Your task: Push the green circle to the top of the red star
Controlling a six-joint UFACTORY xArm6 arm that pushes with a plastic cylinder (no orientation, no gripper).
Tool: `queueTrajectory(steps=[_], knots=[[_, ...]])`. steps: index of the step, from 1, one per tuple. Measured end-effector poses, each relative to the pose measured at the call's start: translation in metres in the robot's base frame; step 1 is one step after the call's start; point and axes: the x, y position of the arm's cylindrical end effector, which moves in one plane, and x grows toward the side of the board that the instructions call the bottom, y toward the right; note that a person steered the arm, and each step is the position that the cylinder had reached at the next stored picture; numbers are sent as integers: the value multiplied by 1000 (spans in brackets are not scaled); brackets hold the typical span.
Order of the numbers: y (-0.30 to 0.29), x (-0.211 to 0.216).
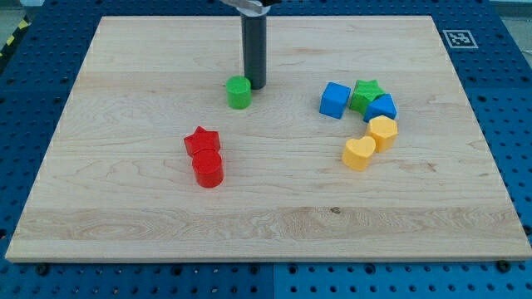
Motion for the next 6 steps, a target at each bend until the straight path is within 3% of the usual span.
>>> queueTrajectory(steps=[6], knots=[[-46, 48]])
